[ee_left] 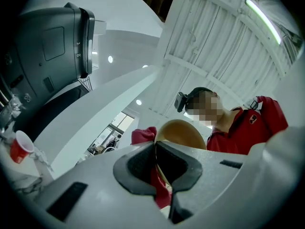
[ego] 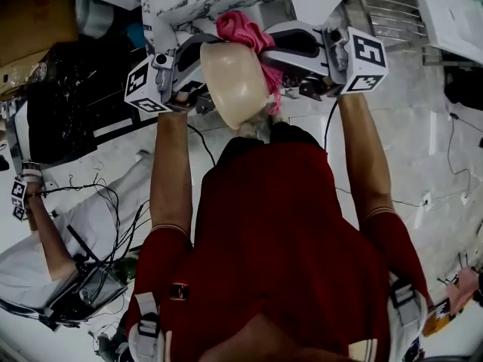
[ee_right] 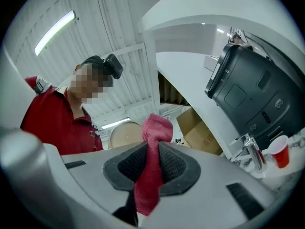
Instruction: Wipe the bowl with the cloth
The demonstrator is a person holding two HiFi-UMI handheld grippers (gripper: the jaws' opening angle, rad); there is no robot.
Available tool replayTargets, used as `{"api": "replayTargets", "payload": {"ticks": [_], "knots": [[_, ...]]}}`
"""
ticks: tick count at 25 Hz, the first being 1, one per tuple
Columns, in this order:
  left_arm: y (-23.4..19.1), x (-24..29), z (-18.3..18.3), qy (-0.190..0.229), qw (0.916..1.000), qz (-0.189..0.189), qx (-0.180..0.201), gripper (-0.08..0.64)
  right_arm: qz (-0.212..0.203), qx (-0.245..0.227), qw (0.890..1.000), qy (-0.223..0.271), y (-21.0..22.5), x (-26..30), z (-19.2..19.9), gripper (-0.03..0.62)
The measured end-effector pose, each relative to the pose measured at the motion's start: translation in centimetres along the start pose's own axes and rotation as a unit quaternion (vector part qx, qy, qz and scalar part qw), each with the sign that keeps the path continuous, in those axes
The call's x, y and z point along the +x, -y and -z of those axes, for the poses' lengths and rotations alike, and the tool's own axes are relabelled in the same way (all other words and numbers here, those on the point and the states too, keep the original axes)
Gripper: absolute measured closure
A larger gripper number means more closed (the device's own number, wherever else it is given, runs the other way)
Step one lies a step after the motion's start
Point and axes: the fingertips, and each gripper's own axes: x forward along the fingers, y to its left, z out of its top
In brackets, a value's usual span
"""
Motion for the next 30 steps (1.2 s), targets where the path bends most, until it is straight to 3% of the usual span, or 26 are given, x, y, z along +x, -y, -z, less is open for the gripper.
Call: {"api": "replayTargets", "payload": {"ticks": [8,17,30], "knots": [[-1.7,-1.0,-1.2,0.060,0.9966,-0.057,0.000,0.540,0.041,0.018,0.999,0.024,1.0,0.0,1.2,0.525],[-3.5,-2.3,-1.7,0.089,0.9846,-0.148,0.025,0.540,0.129,0.034,0.991,0.034,2.8,-0.6,2.8,0.525],[-5.1,-4.0,-1.9,0.120,0.9715,-0.202,0.029,0.540,0.133,0.064,0.988,0.046,1.2,-0.3,4.8,0.525]]}}
